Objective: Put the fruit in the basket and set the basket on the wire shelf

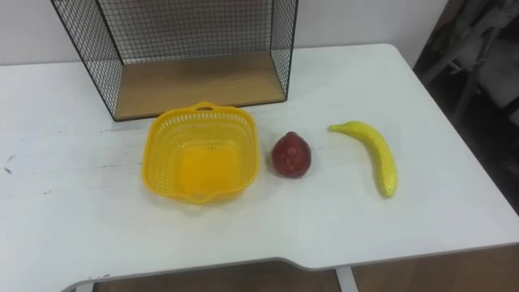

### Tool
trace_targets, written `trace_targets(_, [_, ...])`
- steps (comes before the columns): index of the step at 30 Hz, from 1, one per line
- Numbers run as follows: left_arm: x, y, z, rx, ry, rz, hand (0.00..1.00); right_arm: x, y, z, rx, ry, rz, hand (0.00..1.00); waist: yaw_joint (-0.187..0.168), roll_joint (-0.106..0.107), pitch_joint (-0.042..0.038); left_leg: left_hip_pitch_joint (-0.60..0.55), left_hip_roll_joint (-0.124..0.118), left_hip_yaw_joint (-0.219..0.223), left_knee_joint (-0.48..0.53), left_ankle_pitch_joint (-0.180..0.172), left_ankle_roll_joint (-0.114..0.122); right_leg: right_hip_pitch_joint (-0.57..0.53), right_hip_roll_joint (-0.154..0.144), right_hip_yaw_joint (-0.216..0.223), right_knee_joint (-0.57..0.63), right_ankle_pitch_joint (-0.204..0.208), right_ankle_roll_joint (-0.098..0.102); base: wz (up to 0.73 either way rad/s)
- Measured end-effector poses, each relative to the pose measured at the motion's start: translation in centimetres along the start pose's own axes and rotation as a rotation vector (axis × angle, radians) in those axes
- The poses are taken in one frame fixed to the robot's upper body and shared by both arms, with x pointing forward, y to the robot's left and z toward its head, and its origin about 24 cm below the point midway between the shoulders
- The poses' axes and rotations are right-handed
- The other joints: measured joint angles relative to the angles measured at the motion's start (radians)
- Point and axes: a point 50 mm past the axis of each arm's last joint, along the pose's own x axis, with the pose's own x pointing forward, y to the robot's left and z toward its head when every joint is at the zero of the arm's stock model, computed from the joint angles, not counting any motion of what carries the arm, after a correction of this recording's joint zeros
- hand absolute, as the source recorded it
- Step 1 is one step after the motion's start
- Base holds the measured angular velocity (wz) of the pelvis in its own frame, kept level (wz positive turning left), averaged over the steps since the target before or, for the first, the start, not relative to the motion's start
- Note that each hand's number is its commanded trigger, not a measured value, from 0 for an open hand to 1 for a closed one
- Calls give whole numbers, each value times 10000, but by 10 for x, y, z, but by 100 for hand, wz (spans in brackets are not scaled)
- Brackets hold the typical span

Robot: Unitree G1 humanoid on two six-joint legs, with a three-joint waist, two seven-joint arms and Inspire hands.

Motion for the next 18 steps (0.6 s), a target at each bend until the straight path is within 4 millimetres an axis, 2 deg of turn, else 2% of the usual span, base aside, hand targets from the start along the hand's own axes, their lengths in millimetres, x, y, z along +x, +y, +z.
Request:
trace_targets(4, [0, 2, 0, -223, -75, 75, 0, 0, -3, 2, 1627, -174, -139, 0, -5, 9, 2, 12, -10, 10, -24, 0, 0, -1, 5, 4, -8, 11, 0, 0])
trace_targets(7, [0, 3, -1, -384, -124, 127, 0, 0, -6, 4, 3521, -254, -299, 0, -36, 20, 2, 15, -8, 9, -27, 1, 0, -2, 1, -19, -19, 11, 0, 0])
trace_targets(10, [0, 5, -5, -510, -175, 273, 0, -1, -13, 11, 5779, -433, -711, 0, -231, -22, -22, 27, -8, 16, -40, 1, 0, 17, -1, -3, 1, 10, 0, 0])
trace_targets(15, [0, 13, -4, -1025, -469, 581, 0, -4, -30, 36, 9794, -1041, -1320, 0, -536, -40, -17, 42, -26, -25, -16, 2, 1, 39, -12, 13, 28, -2, 14, 0])
trace_targets(18, [0, 16, -5, -1102, -511, 741, 0, -11, -42, 59, 10510, -1968, -1778, 0, -548, -98, -30, 1, -88, 6, 5, 2, 4, -173, -50, 108, 325, -94, 17, -11])
